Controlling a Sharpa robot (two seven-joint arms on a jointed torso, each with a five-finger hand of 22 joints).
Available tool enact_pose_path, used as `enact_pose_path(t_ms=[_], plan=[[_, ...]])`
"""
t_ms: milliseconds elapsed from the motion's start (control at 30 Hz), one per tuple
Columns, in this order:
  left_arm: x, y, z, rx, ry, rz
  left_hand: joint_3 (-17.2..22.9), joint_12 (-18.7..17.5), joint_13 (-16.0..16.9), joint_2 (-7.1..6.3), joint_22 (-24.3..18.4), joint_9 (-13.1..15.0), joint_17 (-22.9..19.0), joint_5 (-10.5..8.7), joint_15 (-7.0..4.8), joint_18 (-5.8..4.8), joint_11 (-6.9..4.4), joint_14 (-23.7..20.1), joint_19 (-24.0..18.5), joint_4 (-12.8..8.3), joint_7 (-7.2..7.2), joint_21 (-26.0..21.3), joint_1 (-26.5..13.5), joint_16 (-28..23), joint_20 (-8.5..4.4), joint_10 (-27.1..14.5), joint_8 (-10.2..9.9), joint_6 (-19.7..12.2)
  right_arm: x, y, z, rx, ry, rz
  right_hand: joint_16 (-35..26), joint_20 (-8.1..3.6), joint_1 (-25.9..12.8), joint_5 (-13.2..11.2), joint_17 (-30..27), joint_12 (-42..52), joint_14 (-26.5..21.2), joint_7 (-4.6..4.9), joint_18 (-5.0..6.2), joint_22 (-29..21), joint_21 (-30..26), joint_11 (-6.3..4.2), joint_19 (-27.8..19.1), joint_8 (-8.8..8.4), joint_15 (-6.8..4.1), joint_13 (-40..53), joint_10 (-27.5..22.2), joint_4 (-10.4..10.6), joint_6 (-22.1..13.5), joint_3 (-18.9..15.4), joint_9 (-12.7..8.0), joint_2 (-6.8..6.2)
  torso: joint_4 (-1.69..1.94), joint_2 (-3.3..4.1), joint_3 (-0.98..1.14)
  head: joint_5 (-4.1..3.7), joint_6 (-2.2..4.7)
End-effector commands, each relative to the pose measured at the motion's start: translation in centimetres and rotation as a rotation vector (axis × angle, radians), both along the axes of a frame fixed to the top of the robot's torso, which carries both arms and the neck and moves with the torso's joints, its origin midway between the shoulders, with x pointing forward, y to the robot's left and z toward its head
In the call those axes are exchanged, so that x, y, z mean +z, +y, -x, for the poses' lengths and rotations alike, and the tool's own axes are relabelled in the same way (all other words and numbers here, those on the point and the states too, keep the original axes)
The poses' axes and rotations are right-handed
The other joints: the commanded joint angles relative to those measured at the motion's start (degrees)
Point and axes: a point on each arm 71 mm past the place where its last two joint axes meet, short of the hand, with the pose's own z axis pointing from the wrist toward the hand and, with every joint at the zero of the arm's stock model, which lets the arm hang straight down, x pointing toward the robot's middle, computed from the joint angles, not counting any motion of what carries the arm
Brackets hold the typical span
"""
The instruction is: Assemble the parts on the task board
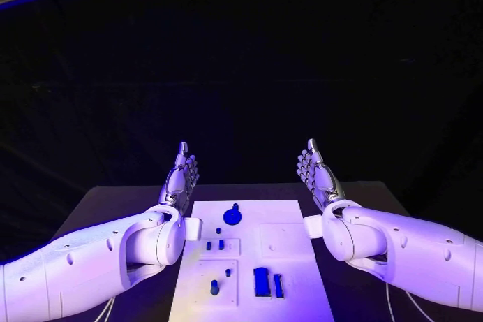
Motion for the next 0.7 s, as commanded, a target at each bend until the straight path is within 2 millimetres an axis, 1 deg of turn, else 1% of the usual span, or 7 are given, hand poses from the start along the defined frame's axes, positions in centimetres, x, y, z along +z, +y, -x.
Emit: enact_pose_path(t_ms=[33,200,700], plan=[[0.3,0.14,0.8,0.099,-0.037,-0.077,-1.08,-0.65,-0.16,0.32,-0.39,-0.36,-0.27,-0.66,-0.28,-1.19,-0.31,-1.48,-1.43,-0.22,-0.35,-0.6,-7.71,-0.64,-0.39,-1.55,-0.74,-1.51,0.32,-0.01,0.97,-0.102,-0.012,-0.029,-0.8,-0.16,-7.1,-0.52,-0.62,-0.6,-2.21,-0.27,-1.23,-0.96,-0.28,-0.25,-2.02,-0.42,-0.12,-0.39,-2.25,-0.32,-1.54,-1.01,-0.72,0.31,-0.11,-0.32,0.09,0.04,-0.02],[0.33,-0.15,1.38,0.106,-0.035,-0.082,-1.08,-0.65,-0.16,0.32,-0.39,-0.36,-0.27,-0.66,-0.28,-1.19,-0.31,-1.48,-1.43,-0.22,-0.35,-0.6,-7.71,-0.64,-0.39,-1.55,-0.74,-1.51,0.51,0.5,1.76,-0.109,-0.005,-0.049,-0.8,-0.16,-7.1,-0.52,-0.62,-0.6,-2.21,-0.27,-1.23,-0.96,-0.28,-0.25,-2.02,-0.42,-0.12,-0.39,-2.25,-0.32,-1.54,-1.01,-0.72,0.31,-0.11,-0.32,0.09,0.04,-0.02],[0.33,-0.15,1.38,0.106,-0.035,-0.082,-1.08,-0.65,-0.16,0.32,-0.39,-0.36,-0.27,-0.66,-0.28,-1.19,-0.31,-1.48,-1.43,-0.22,-0.35,-0.6,-7.71,-0.64,-0.39,-1.55,-0.74,-1.51,0.52,0.51,1.78,-0.109,-0.004,-0.05,-0.8,-0.16,-7.1,-0.52,-0.62,-0.6,-2.21,-0.27,-1.23,-0.96,-0.28,-0.25,-2.02,-0.42,-0.12,-0.39,-2.25,-0.32,-1.54,-1.01,-0.72,0.31,-0.11,-0.32,0.09,0.04,-0.02]])
